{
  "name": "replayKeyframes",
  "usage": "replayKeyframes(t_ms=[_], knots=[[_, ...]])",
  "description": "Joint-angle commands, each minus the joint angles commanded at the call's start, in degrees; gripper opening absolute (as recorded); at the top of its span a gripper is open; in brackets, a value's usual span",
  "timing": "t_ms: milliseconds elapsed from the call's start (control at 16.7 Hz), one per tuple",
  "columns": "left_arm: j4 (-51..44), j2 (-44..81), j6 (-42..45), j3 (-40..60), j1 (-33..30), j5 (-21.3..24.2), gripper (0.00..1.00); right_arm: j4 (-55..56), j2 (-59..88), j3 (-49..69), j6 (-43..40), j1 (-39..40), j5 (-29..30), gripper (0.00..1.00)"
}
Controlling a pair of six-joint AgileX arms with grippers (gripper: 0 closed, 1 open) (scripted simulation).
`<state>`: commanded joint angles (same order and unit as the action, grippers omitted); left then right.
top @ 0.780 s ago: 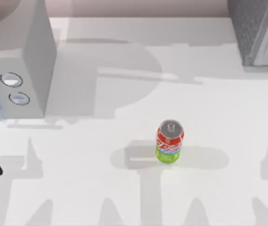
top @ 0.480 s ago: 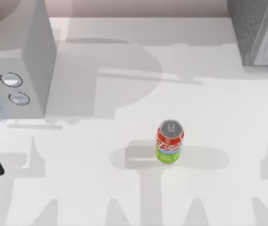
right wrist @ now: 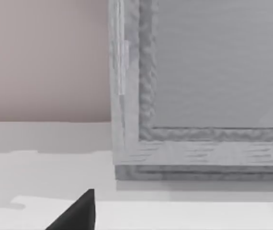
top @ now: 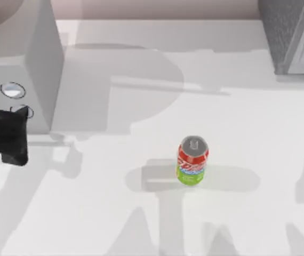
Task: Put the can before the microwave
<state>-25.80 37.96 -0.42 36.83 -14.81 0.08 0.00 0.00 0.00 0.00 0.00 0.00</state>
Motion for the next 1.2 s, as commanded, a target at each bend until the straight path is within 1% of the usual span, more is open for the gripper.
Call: replayKeyframes(t_ms=[480,720,840,960,1080,1200], knots=[[-31.35,53.12,-0.53,50.1,-17.98,0.09,1.0,0.0,0.0,0.0,0.0,0.0,0.0,1.0],[-44.68,75.81,-0.73,71.64,-25.7,0.18,1.0,0.0,0.0,0.0,0.0,0.0,0.0,1.0],[-49.9,84.47,-0.81,79.95,-28.71,0.2,1.0,0.0,0.0,0.0,0.0,0.0,0.0,1.0],[-53.94,91.03,-0.88,86.17,-31.05,0.22,1.0,0.0,0.0,0.0,0.0,0.0,0.0,1.0],[-56.65,95.23,-0.91,90.09,-32.63,0.25,1.0,0.0,0.0,0.0,0.0,0.0,0.0,1.0],[-57.83,97.0,-0.92,91.68,-33.33,0.27,1.0,0.0,0.0,0.0,0.0,0.0,0.0,1.0]])
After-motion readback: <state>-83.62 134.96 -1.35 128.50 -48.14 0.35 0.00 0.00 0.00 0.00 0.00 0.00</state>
